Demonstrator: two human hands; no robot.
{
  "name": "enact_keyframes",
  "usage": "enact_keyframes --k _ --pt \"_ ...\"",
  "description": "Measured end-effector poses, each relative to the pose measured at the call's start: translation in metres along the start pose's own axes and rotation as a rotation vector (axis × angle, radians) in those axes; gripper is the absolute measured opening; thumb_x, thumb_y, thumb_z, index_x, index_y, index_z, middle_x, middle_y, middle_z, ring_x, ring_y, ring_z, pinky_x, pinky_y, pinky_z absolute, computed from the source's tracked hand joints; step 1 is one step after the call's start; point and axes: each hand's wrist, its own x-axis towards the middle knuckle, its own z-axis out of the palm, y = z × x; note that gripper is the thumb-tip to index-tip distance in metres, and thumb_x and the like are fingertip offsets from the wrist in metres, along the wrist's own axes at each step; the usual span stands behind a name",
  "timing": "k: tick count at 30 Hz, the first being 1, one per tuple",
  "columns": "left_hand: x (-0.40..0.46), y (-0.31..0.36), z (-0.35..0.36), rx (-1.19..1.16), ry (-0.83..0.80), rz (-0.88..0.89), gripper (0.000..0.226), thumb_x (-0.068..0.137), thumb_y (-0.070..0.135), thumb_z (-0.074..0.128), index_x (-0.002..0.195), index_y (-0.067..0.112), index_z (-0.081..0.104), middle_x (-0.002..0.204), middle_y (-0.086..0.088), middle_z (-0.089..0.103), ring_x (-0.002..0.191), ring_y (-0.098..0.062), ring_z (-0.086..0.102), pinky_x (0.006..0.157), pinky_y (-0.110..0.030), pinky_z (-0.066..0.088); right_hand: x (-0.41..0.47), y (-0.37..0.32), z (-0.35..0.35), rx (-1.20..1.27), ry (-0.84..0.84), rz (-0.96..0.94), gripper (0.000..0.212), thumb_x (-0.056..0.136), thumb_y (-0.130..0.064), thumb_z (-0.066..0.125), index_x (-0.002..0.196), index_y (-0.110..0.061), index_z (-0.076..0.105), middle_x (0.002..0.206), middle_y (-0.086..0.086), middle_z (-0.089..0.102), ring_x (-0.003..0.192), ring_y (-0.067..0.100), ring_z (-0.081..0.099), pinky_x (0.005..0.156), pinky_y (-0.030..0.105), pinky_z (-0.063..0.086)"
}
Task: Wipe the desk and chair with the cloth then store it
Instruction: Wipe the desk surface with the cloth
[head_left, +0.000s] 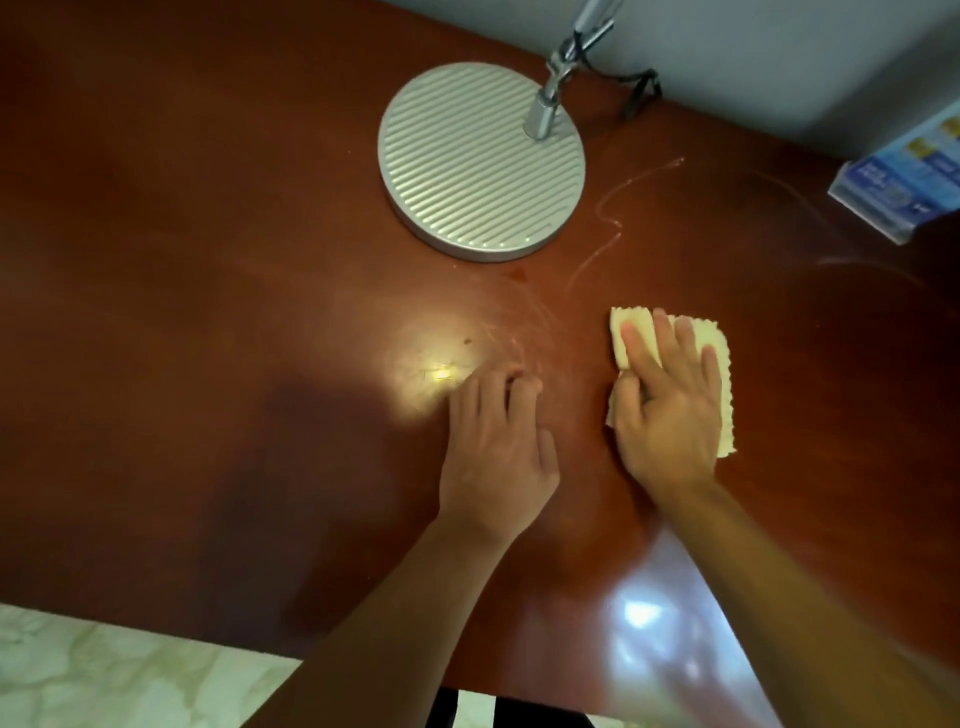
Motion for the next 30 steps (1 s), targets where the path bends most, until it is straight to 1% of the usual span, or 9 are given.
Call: enact_keyframes --k 6,9,14,17,19,22,26,28,30 --pt "0.002 0.003 0.002 0.011 0.03 0.001 0.03 0.099 0.021 0.04 0.097 0.007 0.066 0.109 -0.013 0.061 0.098 -0.029 0.058 0.09 -0.041 0.048 -0.028 -0.044 0.016 0.04 -0.112 -0.234 0.051 0.099 -0.027 0.033 0.148 -0.017 0.046 0.157 0.009 0.035 0.149 0.031 0.023 0.122 0.05 0.014" --pt "0.001 0.001 0.002 0.025 -0.002 0.013 0.024 0.084 0.01 0.046 0.1 0.006 0.064 0.112 -0.014 0.059 0.102 -0.031 0.057 0.095 -0.043 0.045 -0.013 -0.024 0.006 0.023 -0.137 -0.332 0.05 0.098 -0.026 0.037 0.145 -0.018 0.05 0.155 0.009 0.039 0.148 0.029 0.027 0.121 0.052 0.018" --pt "0.002 0.001 -0.004 -0.058 -0.044 0.01 0.026 0.076 0.005 0.053 0.099 0.006 0.064 0.113 -0.011 0.057 0.109 -0.029 0.055 0.101 -0.04 0.043 0.035 -0.008 -0.007 0.071 -0.183 -0.07 0.061 0.094 -0.034 0.019 0.149 -0.021 0.041 0.16 0.006 0.029 0.152 0.024 0.012 0.124 0.043 0.001" --pt "0.002 -0.014 -0.019 -0.119 -0.008 -0.032 0.028 0.076 0.007 0.053 0.102 0.008 0.063 0.114 -0.009 0.056 0.109 -0.024 0.052 0.098 -0.039 0.044 0.048 -0.033 0.0 0.066 -0.194 -0.091 0.065 0.092 -0.034 0.016 0.151 -0.02 0.038 0.161 0.007 0.026 0.152 0.025 0.009 0.123 0.042 -0.002" --pt "0.0 -0.031 -0.031 -0.081 0.074 -0.122 0.031 0.077 0.012 0.046 0.102 0.008 0.063 0.114 -0.01 0.057 0.108 -0.025 0.051 0.097 -0.038 0.042 0.036 -0.06 0.009 0.086 -0.236 -0.199 0.063 0.093 -0.032 0.02 0.152 -0.019 0.038 0.161 0.008 0.027 0.152 0.026 0.011 0.124 0.043 0.0" --pt "-0.004 -0.046 -0.04 -0.028 0.169 -0.169 0.024 0.086 0.014 0.046 0.102 0.006 0.064 0.115 -0.011 0.057 0.107 -0.028 0.052 0.097 -0.04 0.04 -0.032 -0.096 0.018 0.062 -0.27 -0.375 0.057 0.096 -0.029 0.03 0.151 -0.019 0.039 0.159 0.005 0.032 0.151 0.027 0.016 0.122 0.05 0.012" --pt "-0.005 -0.046 -0.034 0.0 0.193 -0.171 0.018 0.088 0.012 0.053 0.102 0.006 0.063 0.114 -0.011 0.057 0.108 -0.026 0.05 0.099 -0.035 0.038 -0.074 -0.085 0.011 0.084 -0.35 -0.582 0.05 0.097 -0.028 0.037 0.143 -0.016 0.051 0.157 0.002 0.036 0.151 0.023 0.02 0.12 0.051 0.021" --pt "-0.004 -0.047 -0.033 0.029 0.193 -0.176 0.017 0.086 0.01 0.057 0.1 0.005 0.064 0.113 -0.013 0.058 0.108 -0.027 0.049 0.098 -0.034 0.036 -0.045 -0.067 0.007 0.078 -0.386 -0.592 0.051 0.093 -0.027 0.039 0.141 -0.021 0.054 0.155 0.003 0.039 0.149 0.026 0.025 0.12 0.052 0.018" --pt "-0.004 -0.048 -0.033 0.05 0.184 -0.168 0.016 0.083 0.008 0.06 0.098 0.005 0.065 0.111 -0.015 0.058 0.108 -0.027 0.047 0.097 -0.035 0.035 -0.003 -0.052 0.005 0.079 -0.341 -0.487 0.054 0.092 -0.029 0.037 0.143 -0.023 0.051 0.155 0.006 0.039 0.148 0.029 0.025 0.121 0.053 0.013"
